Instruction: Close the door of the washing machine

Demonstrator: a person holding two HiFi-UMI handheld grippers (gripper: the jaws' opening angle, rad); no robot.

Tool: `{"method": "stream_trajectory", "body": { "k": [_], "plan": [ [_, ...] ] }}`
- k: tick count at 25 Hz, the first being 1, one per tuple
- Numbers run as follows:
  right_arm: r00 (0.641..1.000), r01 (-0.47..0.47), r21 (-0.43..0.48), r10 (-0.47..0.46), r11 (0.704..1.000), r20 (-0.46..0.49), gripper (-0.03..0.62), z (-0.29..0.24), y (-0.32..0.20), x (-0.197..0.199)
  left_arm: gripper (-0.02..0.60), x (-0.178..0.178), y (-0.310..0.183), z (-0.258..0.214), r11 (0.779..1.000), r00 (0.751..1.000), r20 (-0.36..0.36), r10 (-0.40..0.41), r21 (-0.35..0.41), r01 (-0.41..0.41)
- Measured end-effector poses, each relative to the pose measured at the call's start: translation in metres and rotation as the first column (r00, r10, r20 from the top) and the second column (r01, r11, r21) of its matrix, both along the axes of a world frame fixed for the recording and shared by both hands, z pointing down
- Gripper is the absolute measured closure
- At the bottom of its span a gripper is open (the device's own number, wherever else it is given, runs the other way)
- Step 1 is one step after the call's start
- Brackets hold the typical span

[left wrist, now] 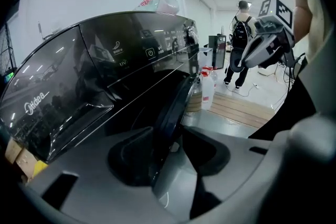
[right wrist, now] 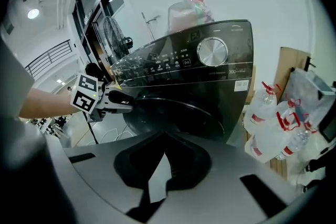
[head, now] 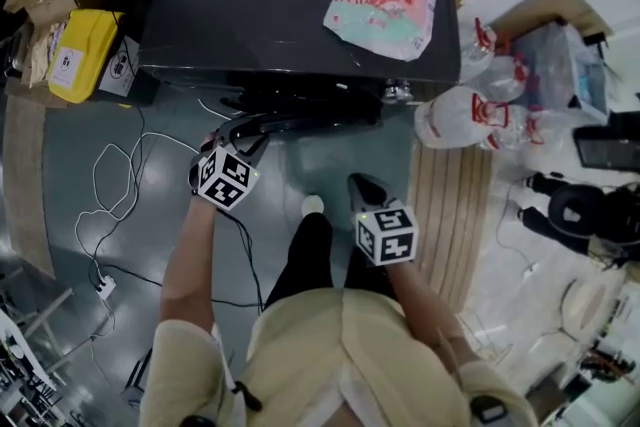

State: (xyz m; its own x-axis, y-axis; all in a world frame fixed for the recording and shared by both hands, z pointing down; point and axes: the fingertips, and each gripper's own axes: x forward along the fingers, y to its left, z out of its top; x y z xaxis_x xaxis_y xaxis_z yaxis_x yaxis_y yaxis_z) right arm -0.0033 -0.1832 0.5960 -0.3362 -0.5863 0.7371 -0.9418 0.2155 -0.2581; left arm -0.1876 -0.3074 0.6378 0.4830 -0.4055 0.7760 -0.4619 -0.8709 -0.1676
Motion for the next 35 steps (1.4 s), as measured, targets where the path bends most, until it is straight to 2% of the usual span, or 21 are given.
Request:
{"method": "stream_trajectory", "body": {
  "k": [12,27,35],
  "plan": [
    [1.0,-0.008,-0.005,0.008,1.0,-0.009,0.588,0.004,-0.004,-0.006,0.417,0.001,-0.027,-0.001,0.999,0.999,0.01,0.036,0.036,-0.036],
    [1.0,-0.021,-0.013,0.021,1.0,-0.02,0.588,0.004,-0.007,-0.003,0.414,0.001,-0.045,-0.003,0.996,1.0,0.015,0.022,0.083,-0.023],
    [1.0,-0.011,0.0,0.011,1.0,-0.016,0.588,0.001,-0.009,-0.008,0.414,-0.001,-0.046,-0.003,0.997,1.0,0.017,-0.006,0.078,0.004]
  ]
}}
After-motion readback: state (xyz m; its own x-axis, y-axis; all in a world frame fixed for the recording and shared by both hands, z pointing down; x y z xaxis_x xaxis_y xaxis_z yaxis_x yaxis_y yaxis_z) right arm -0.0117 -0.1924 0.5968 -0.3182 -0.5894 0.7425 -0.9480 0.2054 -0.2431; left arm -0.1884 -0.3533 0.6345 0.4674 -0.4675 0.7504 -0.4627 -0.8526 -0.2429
